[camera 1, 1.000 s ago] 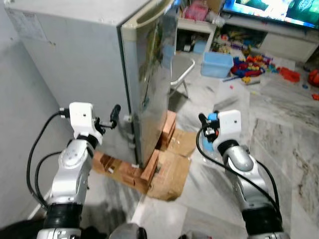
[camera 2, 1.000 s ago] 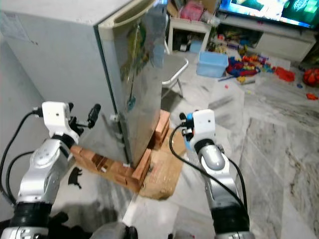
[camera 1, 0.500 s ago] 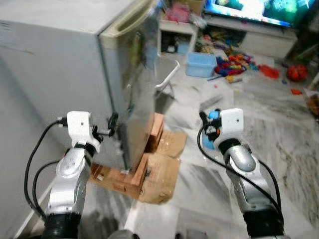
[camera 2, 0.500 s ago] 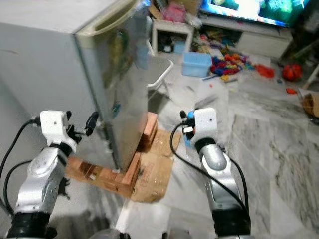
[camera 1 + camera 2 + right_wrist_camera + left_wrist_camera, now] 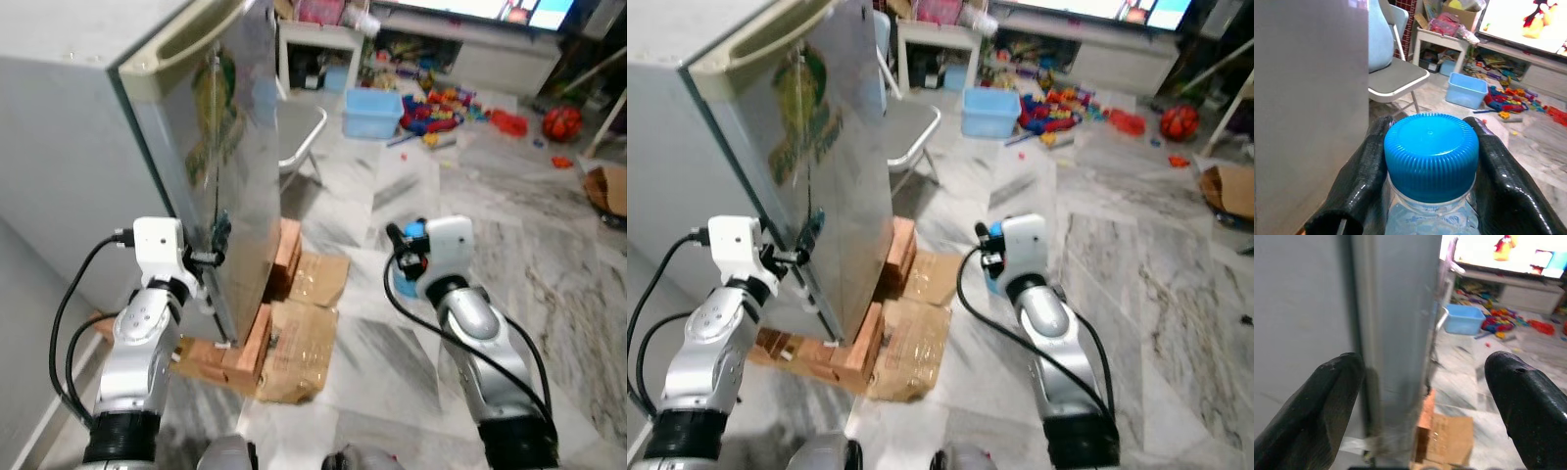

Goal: Restocking fridge

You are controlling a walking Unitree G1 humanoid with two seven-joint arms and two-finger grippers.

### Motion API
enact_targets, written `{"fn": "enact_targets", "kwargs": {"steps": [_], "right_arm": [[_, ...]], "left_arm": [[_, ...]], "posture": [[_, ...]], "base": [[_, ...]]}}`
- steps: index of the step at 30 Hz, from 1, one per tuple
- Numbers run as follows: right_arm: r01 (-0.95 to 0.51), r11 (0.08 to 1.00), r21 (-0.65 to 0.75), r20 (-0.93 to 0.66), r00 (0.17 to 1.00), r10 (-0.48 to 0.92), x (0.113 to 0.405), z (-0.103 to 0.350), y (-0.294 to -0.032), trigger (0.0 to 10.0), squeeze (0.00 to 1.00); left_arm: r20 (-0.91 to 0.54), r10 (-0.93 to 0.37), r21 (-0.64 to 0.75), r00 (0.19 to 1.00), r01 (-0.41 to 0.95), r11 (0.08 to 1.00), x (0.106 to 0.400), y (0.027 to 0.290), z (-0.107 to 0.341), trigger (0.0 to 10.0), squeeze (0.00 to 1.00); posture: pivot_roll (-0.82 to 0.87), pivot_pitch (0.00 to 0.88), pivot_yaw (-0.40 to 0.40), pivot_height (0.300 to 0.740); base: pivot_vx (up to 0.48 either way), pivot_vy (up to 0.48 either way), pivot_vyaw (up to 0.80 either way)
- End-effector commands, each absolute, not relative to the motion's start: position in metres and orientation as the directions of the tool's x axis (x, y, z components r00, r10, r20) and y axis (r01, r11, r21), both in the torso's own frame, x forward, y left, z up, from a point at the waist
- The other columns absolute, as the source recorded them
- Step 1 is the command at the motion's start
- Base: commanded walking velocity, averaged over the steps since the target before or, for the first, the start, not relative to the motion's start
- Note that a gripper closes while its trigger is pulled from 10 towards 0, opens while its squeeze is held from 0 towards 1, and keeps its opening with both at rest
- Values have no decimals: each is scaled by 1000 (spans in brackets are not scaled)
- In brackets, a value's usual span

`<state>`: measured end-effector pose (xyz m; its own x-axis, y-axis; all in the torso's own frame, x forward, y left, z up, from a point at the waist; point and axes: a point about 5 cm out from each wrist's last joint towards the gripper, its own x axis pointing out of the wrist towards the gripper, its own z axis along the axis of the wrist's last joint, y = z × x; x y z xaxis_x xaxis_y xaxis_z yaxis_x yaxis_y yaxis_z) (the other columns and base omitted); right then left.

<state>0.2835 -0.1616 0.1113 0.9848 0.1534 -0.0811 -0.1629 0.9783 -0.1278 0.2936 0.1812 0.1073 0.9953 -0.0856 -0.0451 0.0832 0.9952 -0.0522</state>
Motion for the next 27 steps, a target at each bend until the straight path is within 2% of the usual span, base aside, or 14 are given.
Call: {"fn": "enact_targets", "kwargs": {"steps": [1,4,15,27], "right_arm": [[-142,980,-138,-53,989,136,281,120,-167,10000,0],[-142,980,-136,-57,989,135,279,118,-166,10000,0],[-146,981,-129,-57,989,140,282,120,-164,10000,0],[-144,980,-136,-56,989,137,282,121,-164,10000,0]], "left_arm": [[-31,-20,-17,999,19,1000,297,191,111,10000,0],[-25,21,-13,999,-21,1000,299,197,113,10000,0],[-12,-100,-32,995,100,995,309,180,117,10000,0],[-15,-120,-63,993,119,991,321,168,113,10000,0]], "posture": [[15,41,-24,740],[15,44,-23,740],[19,49,-29,740],[5,52,-29,740]], "base": [[0,0,0],[0,0,0],[0,0,0],[0,0,0]]}}
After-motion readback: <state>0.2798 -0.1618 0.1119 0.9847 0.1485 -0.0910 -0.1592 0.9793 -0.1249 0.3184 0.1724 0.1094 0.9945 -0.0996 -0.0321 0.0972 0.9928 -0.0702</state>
